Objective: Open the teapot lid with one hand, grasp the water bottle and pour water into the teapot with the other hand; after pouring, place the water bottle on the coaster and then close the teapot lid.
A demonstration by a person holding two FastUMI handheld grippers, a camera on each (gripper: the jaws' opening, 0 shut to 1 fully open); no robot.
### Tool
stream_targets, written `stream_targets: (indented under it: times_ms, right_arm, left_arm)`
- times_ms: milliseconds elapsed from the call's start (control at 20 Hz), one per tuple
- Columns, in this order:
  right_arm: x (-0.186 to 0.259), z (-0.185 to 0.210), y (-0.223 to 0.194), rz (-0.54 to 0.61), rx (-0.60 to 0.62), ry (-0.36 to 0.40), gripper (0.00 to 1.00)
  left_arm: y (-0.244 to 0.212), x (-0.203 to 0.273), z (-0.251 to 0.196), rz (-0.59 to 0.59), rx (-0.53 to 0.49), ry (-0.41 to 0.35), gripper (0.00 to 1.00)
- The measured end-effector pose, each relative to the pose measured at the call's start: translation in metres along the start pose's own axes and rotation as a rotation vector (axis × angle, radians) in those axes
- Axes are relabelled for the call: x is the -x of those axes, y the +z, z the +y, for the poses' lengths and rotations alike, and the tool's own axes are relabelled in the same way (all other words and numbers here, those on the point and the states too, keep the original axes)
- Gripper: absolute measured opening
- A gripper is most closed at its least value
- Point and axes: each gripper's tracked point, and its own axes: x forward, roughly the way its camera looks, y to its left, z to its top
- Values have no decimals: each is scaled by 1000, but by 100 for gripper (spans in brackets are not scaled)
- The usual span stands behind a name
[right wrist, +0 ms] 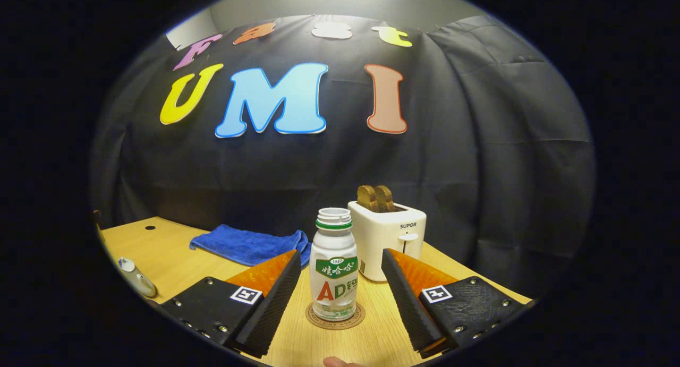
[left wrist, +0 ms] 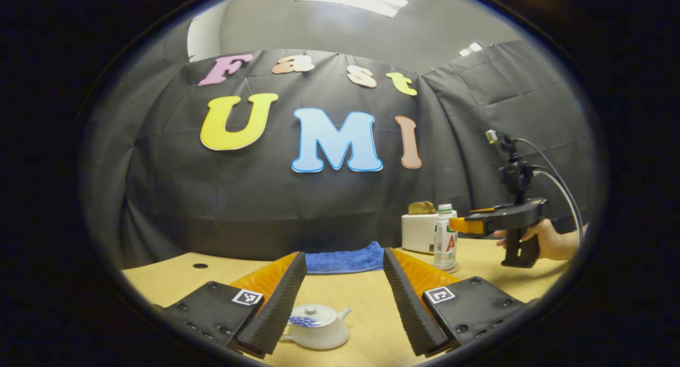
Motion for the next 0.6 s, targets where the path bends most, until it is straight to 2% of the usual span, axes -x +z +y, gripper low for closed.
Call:
stream_targets:
  times_ms: [150, 300, 350, 400, 600]
  right_arm:
    - [54, 6, 6, -8, 15, -11, 95]
    - [102, 34, 10, -53, 15, 48, 95]
    - [116, 42, 4, -47, 5, 59, 93]
    - [128, 51, -1, -35, -7, 72, 95]
    - [163, 79, -39, 50, -47, 94, 95]
  left_arm:
    - [-8, 7, -13, 40, 42, -9, 99]
    - [-19, 24, -21, 101, 63, 61, 99]
    - [-19, 31, -26, 119, 59, 85, 99]
    - [-19, 38, -32, 131, 58, 104, 99]
    - [-14, 63, -62, 119, 75, 146, 99]
